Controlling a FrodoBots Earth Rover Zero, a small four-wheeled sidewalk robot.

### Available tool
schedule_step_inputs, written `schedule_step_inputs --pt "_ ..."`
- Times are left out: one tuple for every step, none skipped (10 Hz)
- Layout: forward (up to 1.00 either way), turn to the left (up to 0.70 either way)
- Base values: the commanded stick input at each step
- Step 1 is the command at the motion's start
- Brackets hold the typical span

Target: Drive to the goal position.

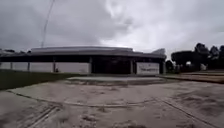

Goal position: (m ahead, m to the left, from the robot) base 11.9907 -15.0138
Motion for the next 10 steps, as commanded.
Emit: schedule_step_inputs --pt "0.50 -0.50" --pt "0.50 -0.50" --pt "0.50 -0.50" --pt "0.50 -0.50" --pt "0.50 -0.50" --pt "0.50 -0.50" --pt "0.50 -0.50" --pt "0.50 -0.12" --pt "0.50 0.00" --pt "0.50 0.00"
